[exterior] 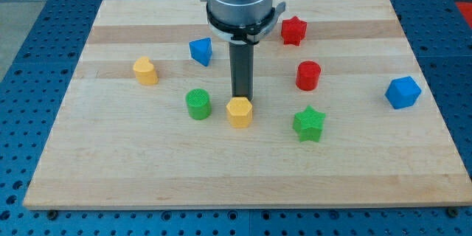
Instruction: Place the arm in between the yellow hexagon and green circle
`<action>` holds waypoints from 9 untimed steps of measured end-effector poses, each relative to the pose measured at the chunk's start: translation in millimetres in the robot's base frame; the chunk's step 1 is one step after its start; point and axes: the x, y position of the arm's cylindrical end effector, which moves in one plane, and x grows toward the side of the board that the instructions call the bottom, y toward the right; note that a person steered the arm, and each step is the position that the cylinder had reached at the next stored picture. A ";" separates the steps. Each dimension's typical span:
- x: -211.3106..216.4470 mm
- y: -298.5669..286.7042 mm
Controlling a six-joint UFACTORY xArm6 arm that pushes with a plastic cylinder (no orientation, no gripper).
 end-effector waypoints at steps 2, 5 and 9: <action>0.0 -28.0; 11.8 -43.3; 1.7 -41.3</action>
